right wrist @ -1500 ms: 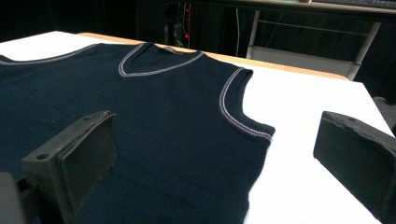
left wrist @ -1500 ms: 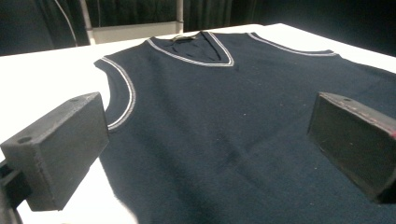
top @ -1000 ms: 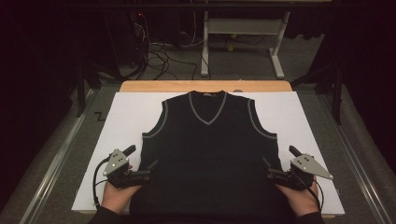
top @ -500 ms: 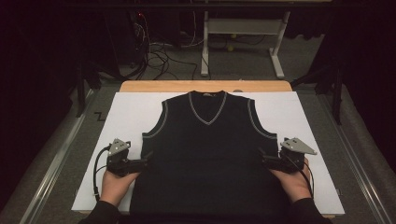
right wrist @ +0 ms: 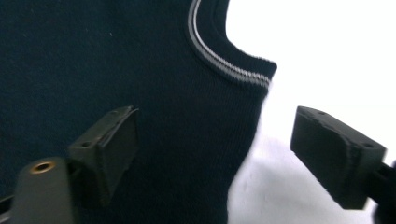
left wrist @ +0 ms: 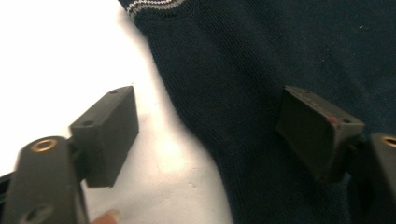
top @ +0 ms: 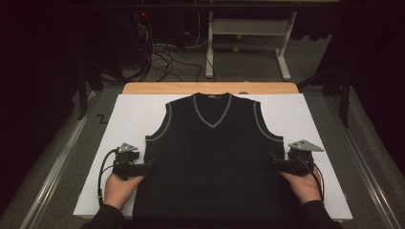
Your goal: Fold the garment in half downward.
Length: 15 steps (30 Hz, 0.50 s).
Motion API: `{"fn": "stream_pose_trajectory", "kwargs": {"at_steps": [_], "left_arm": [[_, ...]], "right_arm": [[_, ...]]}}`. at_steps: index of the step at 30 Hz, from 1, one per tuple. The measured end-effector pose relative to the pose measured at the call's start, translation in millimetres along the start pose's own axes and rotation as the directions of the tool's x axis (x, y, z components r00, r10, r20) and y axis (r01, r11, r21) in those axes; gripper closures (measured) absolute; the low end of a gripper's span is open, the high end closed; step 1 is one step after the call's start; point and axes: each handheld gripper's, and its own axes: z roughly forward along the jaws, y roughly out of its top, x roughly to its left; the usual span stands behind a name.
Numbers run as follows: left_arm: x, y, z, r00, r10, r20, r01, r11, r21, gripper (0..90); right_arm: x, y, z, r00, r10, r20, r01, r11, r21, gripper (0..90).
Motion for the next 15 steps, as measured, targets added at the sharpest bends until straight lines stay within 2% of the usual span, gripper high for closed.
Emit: {"fn": "stream_pose_trajectory", "kwargs": {"at_steps": [1,2,3,4,6,8,10,11,13,14,15], "left_arm": [[-0.6,0.2,0.0,1.0,0.001,0.0,-0.001,1.0,0.0,21.4],[-1.6,0.2,0.0,1.0,0.004,0.007,-0.004,1.0,-0.001,26.8],[-2.6,0.1,0.1,0.9999,0.012,0.01,-0.012,0.9999,0.002,26.8],[-3.9,0.0,0.3,0.9996,0.022,0.016,-0.022,0.9997,0.005,33.4],[-7.2,-0.4,0.4,0.9987,0.051,0.008,-0.051,0.9986,0.013,35.4],[-9.3,-0.5,0.0,0.9974,0.069,0.018,-0.069,0.9974,0.02,45.5],[-10.4,-0.8,-0.1,0.9966,0.08,0.022,-0.08,0.9965,0.023,47.3],[-11.3,-1.3,0.1,0.9959,0.089,0.016,-0.09,0.9957,0.022,51.7],[-11.3,-1.5,0.0,0.9955,0.093,0.017,-0.093,0.9954,0.021,53.9],[-11.1,-1.7,-0.1,0.9953,0.095,0.02,-0.095,0.9952,0.021,56.2],[-11.4,-2.2,-0.2,0.9949,0.097,0.026,-0.098,0.9951,0.018,60.6]], "right_arm": [[0.0,0.0,0.0,1.0,0.0,0.0,0.0,1.0,0.0,18.6],[-1.9,-1.5,-0.2,0.9999,0.015,-0.007,-0.015,1.0,0.02,23.6],[-1.9,-1.5,-0.2,0.9999,0.015,-0.007,-0.015,1.0,0.02,23.6],[-4.1,-2.9,-0.8,0.9995,0.028,-0.017,-0.028,0.999,0.031,29.7],[-4.9,-3.6,-0.8,0.9992,0.034,-0.023,-0.034,0.999,0.037,32.5],[-5.6,-5.8,-0.4,0.9982,0.045,-0.04,-0.043,0.997,0.062,38.8],[-5.4,-6.0,-0.8,0.9983,0.043,-0.039,-0.041,0.997,0.062,40.8],[-3.6,-6.7,-2.2,0.9985,0.036,-0.041,-0.033,0.997,0.063,47.2],[-3.3,-6.9,-2.5,0.9985,0.029,-0.047,-0.026,0.998,0.062,50.7],[-2.0,-7.2,-3.2,0.9984,0.018,-0.054,-0.015,0.998,0.063,55.2],[0.0,-7.4,-4.0,0.9977,0.009,-0.067,-0.005,0.998,0.063,63.7]]}}
